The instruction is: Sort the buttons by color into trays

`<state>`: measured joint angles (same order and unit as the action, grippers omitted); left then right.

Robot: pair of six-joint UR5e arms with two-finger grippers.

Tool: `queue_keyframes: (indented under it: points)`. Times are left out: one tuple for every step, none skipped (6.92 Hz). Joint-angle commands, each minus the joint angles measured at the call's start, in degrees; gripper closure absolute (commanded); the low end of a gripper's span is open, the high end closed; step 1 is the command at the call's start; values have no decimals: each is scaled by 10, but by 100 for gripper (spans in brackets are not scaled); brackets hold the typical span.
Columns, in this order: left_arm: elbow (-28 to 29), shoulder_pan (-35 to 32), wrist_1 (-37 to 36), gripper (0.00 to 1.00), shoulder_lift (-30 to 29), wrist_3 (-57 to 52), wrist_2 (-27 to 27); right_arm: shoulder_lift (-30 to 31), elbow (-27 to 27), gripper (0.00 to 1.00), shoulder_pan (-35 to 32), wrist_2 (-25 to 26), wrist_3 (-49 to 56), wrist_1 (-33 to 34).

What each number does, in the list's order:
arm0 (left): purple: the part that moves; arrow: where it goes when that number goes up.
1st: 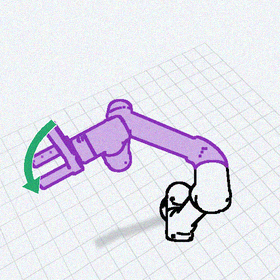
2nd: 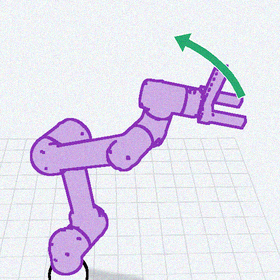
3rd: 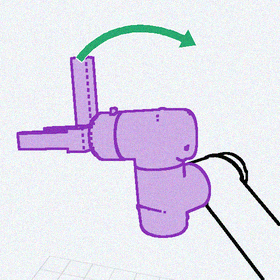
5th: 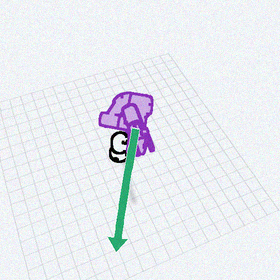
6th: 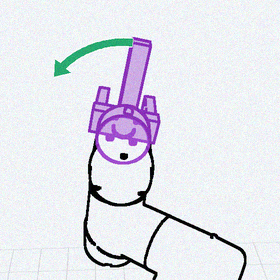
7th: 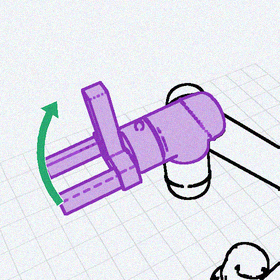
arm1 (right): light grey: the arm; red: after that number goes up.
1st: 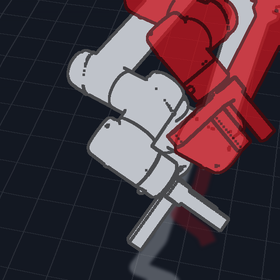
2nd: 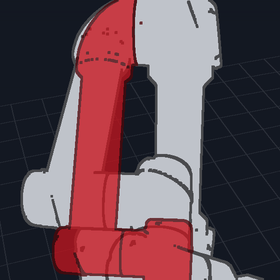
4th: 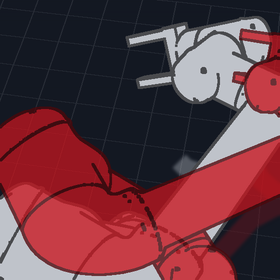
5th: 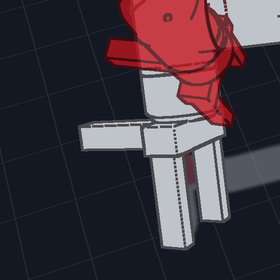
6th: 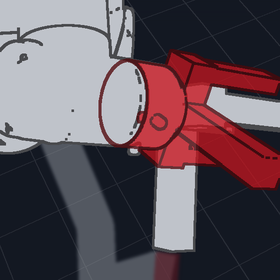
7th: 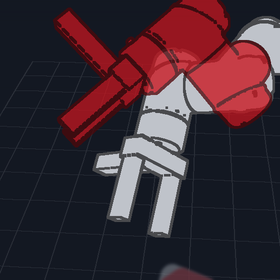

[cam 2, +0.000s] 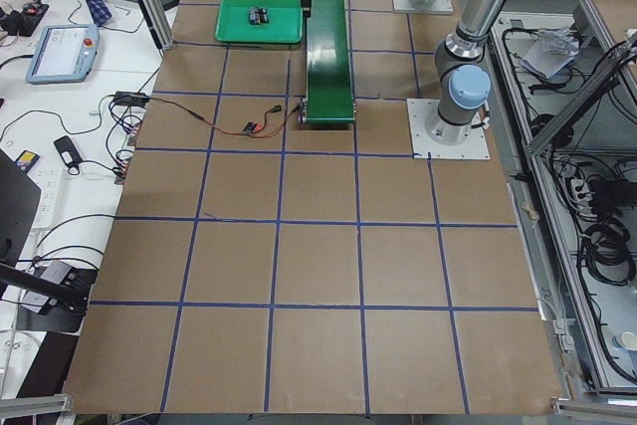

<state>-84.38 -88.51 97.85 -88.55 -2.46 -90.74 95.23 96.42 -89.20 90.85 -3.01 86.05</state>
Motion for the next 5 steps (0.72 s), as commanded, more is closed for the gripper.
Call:
queue_keyframes:
  points:
    - [-1,0,-1,0,0,0,0,0,2,0,0,0,0,2]
    - [-1,0,-2,0,0,0,0,0,3,0,0,0,0,3]
    - [-2,0,-2,0,0,0,0,0,4,0,0,0,0,2]
    - [-2,0,-2,0,0,0,0,1,4,0,0,0,0,2]
    - [-1,0,-5,0,0,-1,0,0,5,0,0,0,-1,3]
